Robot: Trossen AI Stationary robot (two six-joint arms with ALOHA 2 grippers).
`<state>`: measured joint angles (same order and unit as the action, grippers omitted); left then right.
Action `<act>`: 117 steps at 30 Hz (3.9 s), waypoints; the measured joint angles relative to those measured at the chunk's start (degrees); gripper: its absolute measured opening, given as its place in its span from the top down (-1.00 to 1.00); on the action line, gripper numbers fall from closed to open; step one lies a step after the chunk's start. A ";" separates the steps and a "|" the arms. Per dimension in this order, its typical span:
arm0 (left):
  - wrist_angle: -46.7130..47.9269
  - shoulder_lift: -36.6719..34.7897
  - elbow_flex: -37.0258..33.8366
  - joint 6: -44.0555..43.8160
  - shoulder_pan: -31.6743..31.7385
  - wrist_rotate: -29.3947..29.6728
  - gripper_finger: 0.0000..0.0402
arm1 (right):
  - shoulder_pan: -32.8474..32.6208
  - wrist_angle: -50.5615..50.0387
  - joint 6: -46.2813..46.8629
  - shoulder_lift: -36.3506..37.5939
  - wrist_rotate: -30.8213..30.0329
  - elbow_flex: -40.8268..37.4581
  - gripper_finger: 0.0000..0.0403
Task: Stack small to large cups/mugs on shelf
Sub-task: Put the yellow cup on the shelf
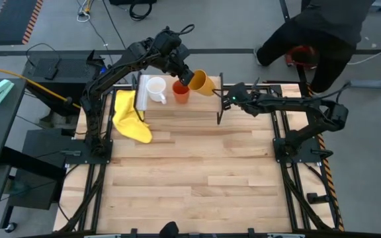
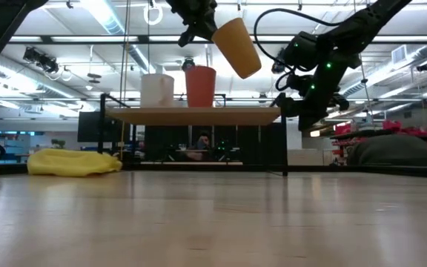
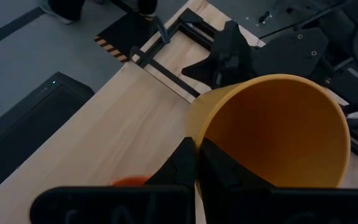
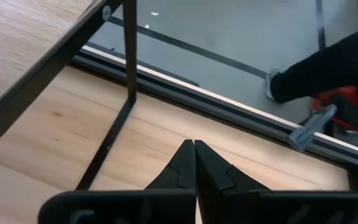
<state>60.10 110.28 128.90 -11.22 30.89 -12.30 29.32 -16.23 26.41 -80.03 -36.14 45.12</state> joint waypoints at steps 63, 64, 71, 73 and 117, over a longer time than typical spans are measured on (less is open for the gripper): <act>2.03 6.19 0.00 -4.02 -1.11 5.18 0.95 | -0.59 -7.48 -0.02 2.71 0.02 0.07 0.99; 2.03 6.19 0.00 -4.06 -1.11 5.18 0.95 | -0.59 -7.69 0.00 3.21 -0.03 0.07 0.99; 2.45 6.19 0.00 -4.17 -1.14 5.18 0.95 | -0.61 -8.82 -0.02 6.52 -0.01 0.04 0.98; 2.84 6.19 0.00 -4.13 -1.16 5.18 0.95 | -0.61 -9.56 -0.17 7.85 -0.01 0.02 0.99; 5.37 6.10 0.02 -3.58 -1.90 7.27 0.95 | -4.76 12.13 -12.20 17.40 32.39 0.00 0.99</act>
<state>65.46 116.38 128.92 -14.81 28.99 -5.03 24.56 -4.10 14.21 -62.64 -3.75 45.12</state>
